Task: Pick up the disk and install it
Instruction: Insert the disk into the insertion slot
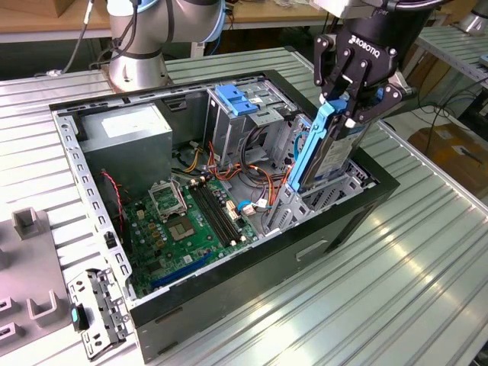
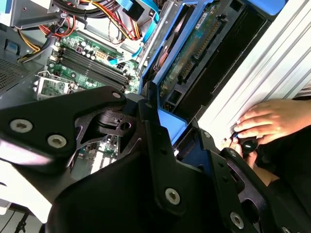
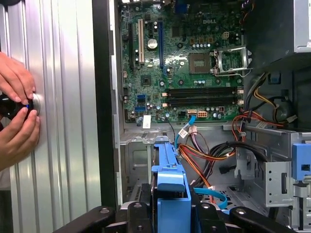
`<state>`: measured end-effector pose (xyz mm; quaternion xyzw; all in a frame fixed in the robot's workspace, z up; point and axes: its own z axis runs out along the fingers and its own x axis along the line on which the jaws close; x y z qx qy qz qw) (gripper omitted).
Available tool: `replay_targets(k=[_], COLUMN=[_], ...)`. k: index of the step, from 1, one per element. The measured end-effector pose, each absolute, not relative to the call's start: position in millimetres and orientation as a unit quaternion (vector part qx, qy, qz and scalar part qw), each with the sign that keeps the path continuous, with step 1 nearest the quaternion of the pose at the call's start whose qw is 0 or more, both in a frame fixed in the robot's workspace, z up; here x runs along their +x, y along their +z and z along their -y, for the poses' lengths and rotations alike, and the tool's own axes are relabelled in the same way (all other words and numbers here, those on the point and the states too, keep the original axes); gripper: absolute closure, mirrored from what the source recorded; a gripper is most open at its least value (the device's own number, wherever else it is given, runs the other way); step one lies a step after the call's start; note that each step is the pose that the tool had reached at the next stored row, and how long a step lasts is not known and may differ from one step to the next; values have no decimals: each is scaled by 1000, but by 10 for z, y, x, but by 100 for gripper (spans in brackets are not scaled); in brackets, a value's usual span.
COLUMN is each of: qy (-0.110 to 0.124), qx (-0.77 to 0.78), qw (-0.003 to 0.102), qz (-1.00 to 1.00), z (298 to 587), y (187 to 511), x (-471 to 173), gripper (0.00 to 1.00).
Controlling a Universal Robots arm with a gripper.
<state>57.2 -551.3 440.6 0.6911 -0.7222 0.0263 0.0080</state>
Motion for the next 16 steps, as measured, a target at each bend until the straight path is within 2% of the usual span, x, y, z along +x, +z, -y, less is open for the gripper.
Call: replay_targets(k=[16], qy=[26], qx=[691], qw=[9], qz=[722], z=[5513], y=[4240], x=[574], gripper=[63])
